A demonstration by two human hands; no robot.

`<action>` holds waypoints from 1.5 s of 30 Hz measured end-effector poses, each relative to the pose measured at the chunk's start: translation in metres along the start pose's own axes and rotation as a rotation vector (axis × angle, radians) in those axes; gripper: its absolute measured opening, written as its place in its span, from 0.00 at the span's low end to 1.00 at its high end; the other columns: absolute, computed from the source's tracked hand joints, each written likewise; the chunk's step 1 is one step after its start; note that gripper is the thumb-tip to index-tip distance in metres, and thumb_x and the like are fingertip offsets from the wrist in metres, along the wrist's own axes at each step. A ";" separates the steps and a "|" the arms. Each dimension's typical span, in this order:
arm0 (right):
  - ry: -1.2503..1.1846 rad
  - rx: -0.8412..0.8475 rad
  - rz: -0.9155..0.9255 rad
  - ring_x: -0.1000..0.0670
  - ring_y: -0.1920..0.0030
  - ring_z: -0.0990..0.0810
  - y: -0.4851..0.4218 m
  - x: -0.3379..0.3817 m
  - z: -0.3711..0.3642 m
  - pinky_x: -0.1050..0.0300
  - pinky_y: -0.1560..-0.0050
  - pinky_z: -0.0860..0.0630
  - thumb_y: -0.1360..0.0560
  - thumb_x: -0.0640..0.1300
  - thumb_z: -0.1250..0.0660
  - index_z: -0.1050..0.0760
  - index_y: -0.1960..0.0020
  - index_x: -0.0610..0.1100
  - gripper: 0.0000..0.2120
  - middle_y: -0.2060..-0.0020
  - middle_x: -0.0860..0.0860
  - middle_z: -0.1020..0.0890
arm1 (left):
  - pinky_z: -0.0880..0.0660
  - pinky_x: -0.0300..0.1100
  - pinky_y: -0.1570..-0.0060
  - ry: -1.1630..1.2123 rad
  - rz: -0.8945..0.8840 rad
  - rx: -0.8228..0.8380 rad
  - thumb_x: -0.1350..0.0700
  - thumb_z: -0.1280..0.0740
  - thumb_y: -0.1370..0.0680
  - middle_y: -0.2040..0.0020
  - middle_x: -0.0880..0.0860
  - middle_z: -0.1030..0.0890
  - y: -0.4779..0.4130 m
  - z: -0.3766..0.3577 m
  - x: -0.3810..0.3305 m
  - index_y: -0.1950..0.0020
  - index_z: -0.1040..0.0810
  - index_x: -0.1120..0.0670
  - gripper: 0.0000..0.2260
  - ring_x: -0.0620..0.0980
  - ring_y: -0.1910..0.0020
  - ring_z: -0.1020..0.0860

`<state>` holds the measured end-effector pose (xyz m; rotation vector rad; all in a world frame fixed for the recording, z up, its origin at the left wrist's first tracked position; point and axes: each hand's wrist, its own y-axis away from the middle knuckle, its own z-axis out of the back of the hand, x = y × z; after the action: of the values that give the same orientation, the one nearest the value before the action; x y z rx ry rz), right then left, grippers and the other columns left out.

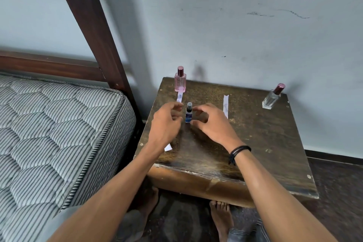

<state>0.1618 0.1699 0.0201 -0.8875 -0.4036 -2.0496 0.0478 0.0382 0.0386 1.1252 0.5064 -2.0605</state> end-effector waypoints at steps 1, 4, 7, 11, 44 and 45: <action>0.011 0.008 0.003 0.54 0.47 0.21 -0.001 0.000 -0.002 0.59 0.45 0.23 0.25 0.48 0.24 0.21 0.35 0.51 0.19 0.46 0.57 0.23 | 0.20 0.45 0.42 -0.006 0.007 0.019 0.64 0.30 0.25 0.49 0.45 0.16 0.000 -0.001 0.001 0.39 0.19 0.50 0.17 0.40 0.52 0.18; 0.035 0.009 0.002 0.51 0.45 0.21 -0.003 -0.001 -0.006 0.52 0.43 0.22 0.25 0.50 0.25 0.20 0.37 0.50 0.17 0.46 0.56 0.22 | 0.20 0.45 0.41 0.011 0.017 0.055 0.64 0.29 0.24 0.49 0.46 0.15 -0.002 -0.005 0.005 0.40 0.18 0.51 0.15 0.41 0.51 0.16; 0.040 0.004 0.000 0.50 0.45 0.21 -0.004 -0.002 -0.007 0.49 0.44 0.22 0.24 0.52 0.27 0.20 0.39 0.50 0.15 0.46 0.56 0.21 | 0.20 0.42 0.42 0.023 0.003 0.058 0.61 0.27 0.24 0.50 0.46 0.14 -0.002 -0.008 0.005 0.41 0.17 0.52 0.12 0.41 0.51 0.16; -0.029 -0.004 -0.016 0.51 0.46 0.20 -0.003 -0.004 -0.002 0.51 0.46 0.21 0.23 0.50 0.27 0.19 0.39 0.50 0.13 0.45 0.54 0.18 | 0.24 0.27 0.52 0.035 -0.031 0.024 0.57 0.26 0.23 0.52 0.44 0.14 -0.003 -0.014 0.001 0.44 0.17 0.50 0.09 0.38 0.53 0.17; -0.177 -0.544 -0.238 0.51 0.43 0.19 -0.043 -0.078 0.043 0.55 0.44 0.24 0.21 0.40 0.31 0.18 0.39 0.48 0.12 0.43 0.53 0.16 | 0.28 0.49 0.31 0.101 -0.116 0.263 0.68 0.42 0.23 0.35 0.52 0.24 -0.061 -0.122 -0.050 0.23 0.30 0.49 0.29 0.50 0.35 0.25; -0.173 -0.543 -0.238 0.51 0.43 0.19 -0.044 -0.078 0.043 0.54 0.44 0.23 0.21 0.41 0.30 0.18 0.39 0.48 0.12 0.43 0.53 0.16 | 0.29 0.49 0.31 0.100 -0.113 0.269 0.68 0.41 0.22 0.34 0.52 0.25 -0.062 -0.122 -0.050 0.23 0.30 0.49 0.29 0.51 0.35 0.25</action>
<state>0.1761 0.2651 -0.0047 -1.4026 -0.0348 -2.3563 0.0873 0.1767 0.0142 1.3900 0.3535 -2.2268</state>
